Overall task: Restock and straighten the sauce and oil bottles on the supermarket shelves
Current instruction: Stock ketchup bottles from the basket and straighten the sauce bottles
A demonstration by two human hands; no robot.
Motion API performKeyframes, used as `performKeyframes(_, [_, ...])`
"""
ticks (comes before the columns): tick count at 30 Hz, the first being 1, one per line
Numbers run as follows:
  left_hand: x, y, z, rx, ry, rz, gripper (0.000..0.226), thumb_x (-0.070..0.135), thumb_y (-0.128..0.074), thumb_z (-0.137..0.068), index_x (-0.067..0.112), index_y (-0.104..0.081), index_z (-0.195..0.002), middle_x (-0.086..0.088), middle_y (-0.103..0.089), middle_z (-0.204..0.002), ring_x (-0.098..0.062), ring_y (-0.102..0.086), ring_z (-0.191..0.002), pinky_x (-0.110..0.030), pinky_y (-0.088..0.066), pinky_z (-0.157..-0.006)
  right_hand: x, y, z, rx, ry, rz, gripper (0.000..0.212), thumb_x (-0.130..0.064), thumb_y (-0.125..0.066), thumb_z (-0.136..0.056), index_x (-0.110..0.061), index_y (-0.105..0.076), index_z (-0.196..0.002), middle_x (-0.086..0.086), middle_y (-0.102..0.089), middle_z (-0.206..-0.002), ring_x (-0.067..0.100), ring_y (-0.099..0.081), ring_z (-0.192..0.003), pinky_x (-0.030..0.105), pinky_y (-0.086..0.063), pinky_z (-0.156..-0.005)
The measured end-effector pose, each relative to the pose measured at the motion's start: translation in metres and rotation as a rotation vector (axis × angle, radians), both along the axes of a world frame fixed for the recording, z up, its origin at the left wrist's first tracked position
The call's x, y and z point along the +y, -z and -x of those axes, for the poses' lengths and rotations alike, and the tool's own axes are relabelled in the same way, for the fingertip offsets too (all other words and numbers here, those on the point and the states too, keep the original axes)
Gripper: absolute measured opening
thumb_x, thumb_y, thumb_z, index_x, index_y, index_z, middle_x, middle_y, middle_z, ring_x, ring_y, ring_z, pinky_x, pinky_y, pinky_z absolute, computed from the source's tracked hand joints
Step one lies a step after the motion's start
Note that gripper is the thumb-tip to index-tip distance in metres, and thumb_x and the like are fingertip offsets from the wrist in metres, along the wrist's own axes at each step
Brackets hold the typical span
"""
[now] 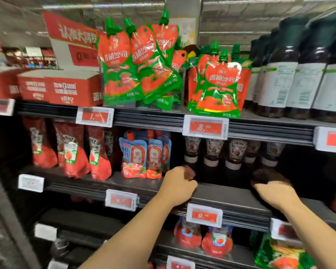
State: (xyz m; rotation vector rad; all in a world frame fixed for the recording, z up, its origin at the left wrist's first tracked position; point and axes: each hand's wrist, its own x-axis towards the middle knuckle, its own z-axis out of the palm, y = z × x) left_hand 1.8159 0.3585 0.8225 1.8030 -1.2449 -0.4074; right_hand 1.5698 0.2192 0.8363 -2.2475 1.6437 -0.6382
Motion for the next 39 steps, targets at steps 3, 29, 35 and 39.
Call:
performKeyframes(3, [0.021,0.0,0.011,-0.039,0.027,0.068,0.017,0.011,-0.069,-0.087,0.018,-0.071,-0.102,0.015,-0.066,-0.09,0.004,-0.061,-0.082,-0.007,-0.049,-0.078,0.023,0.002,0.017,0.021,-0.019,-0.003,0.037,-0.03,-0.071,-0.092,-0.014,-0.07,-0.126,0.014,-0.067,-0.131,0.032,-0.061,-0.121,0.03,-0.043,-0.099])
performKeyframes(29, [0.281,0.475,0.161,0.245,-0.243,-1.052,0.014,0.011,-0.067,-0.09,0.012,-0.072,-0.103,-0.005,-0.067,-0.094,-0.025,-0.063,-0.088,-0.028,-0.046,-0.076,0.231,0.476,0.226,0.322,-0.197,-1.049,0.016,-0.014,-0.062,-0.093,-0.01,-0.071,-0.106,0.014,-0.07,-0.11,0.033,-0.066,-0.103,0.034,-0.052,-0.086])
performKeyframes(35, [0.312,0.636,0.177,0.318,-0.246,-1.272,0.026,0.022,-0.069,-0.084,0.012,-0.067,-0.108,-0.016,-0.068,-0.114,-0.034,-0.064,-0.106,-0.033,-0.046,-0.078,0.266,0.624,0.214,0.109,0.216,-1.497,0.013,-0.012,-0.051,-0.101,-0.016,-0.054,-0.089,0.005,-0.058,-0.073,0.019,-0.053,-0.06,0.028,-0.043,-0.063])
performKeyframes(39, [0.299,0.748,0.168,0.464,-0.365,-1.268,0.033,0.028,-0.071,-0.084,0.01,-0.063,-0.11,-0.015,-0.066,-0.112,-0.032,-0.064,-0.095,-0.028,-0.045,-0.07,0.259,0.734,0.181,-0.054,0.316,-1.483,0.008,-0.008,-0.067,-0.095,-0.013,-0.062,-0.092,0.006,-0.064,-0.078,0.018,-0.06,-0.065,0.027,-0.05,-0.06])
